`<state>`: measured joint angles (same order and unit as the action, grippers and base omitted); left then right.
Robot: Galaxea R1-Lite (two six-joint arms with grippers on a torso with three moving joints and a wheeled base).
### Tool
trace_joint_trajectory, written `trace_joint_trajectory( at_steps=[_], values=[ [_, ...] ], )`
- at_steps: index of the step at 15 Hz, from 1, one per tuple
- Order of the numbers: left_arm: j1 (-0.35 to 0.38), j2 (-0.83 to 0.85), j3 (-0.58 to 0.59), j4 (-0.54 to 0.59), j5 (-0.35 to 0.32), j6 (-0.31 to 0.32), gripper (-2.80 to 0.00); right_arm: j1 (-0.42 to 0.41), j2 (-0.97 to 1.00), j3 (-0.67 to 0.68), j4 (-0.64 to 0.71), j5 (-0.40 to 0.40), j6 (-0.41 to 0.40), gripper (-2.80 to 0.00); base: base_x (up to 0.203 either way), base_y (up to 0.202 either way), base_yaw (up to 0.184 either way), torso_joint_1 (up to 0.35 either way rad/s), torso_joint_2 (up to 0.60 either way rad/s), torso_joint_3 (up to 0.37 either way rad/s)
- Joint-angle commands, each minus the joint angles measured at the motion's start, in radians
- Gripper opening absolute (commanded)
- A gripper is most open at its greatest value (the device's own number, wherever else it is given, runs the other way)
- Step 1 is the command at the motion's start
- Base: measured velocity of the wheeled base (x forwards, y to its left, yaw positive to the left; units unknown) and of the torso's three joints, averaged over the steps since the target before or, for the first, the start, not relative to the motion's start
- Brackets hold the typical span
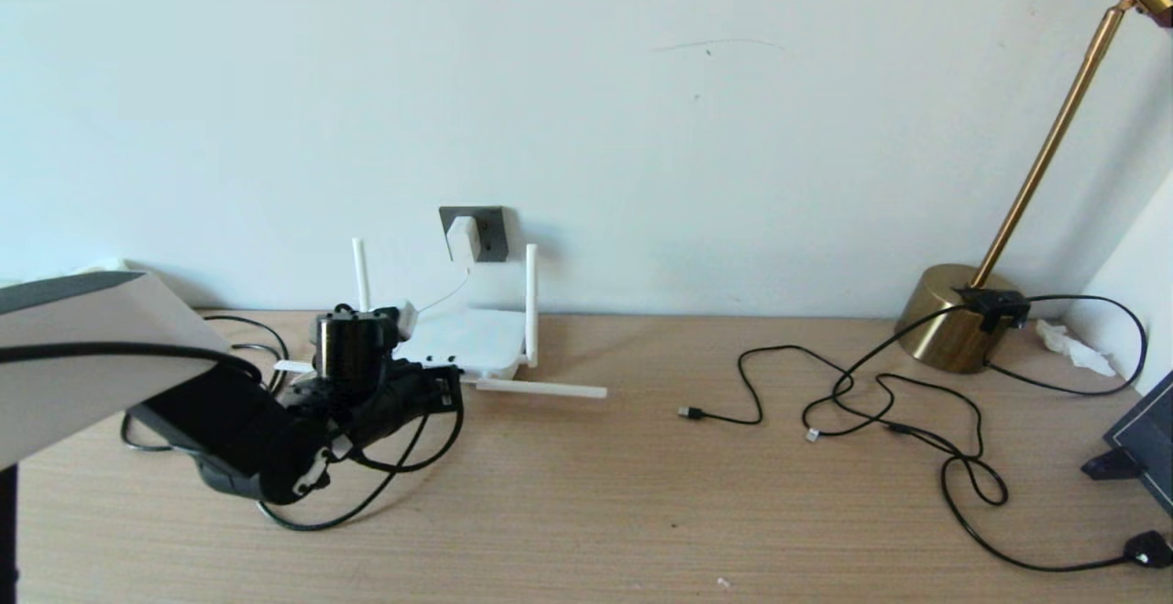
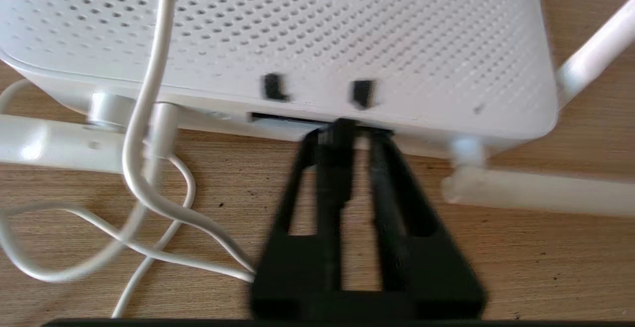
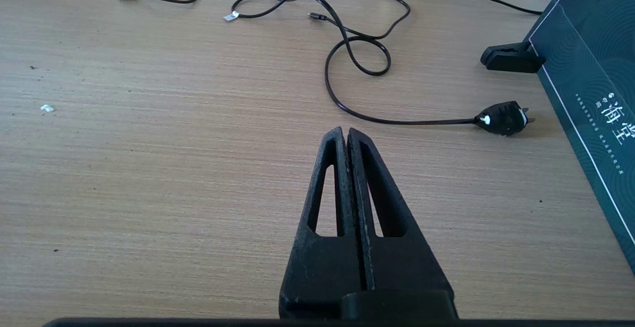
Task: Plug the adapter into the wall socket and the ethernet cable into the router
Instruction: Plug cable into router interface
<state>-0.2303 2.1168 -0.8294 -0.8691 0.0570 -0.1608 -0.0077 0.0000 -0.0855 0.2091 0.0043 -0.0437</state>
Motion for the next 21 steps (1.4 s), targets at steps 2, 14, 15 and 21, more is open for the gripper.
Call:
trace_joint_trajectory(
  at_steps=[2, 14, 15, 21],
  values=[
    [-0.001, -0.002, -0.002, -0.006, 0.001, -0.002, 0.0, 0.0, 0.002, 0.001, 0.001, 0.0, -0.001, -2.8, 0.0, 0.0, 0.0, 0.0, 0.0, 0.0],
    [-0.001, -0.005, 0.004, -0.005, 0.001, 0.001, 0.0, 0.0, 0.002, 0.0, 0.001, 0.0, -0.001, -2.8, 0.0, 0.0, 0.0, 0.0, 0.0, 0.0],
    [-0.003, -0.013, 0.017, -0.006, 0.001, 0.002, 0.0, 0.0, 0.002, 0.001, 0.001, 0.0, -0.001, -2.8, 0.0, 0.0, 0.0, 0.0, 0.0, 0.0],
    [-0.083, -0.299, 0.145, 0.033, 0.007, 0.019, -2.8, 0.0, 0.002, 0.0, 0.001, 0.0, -0.001, -2.8, 0.0, 0.0, 0.0, 0.0, 0.0, 0.0]
  ],
)
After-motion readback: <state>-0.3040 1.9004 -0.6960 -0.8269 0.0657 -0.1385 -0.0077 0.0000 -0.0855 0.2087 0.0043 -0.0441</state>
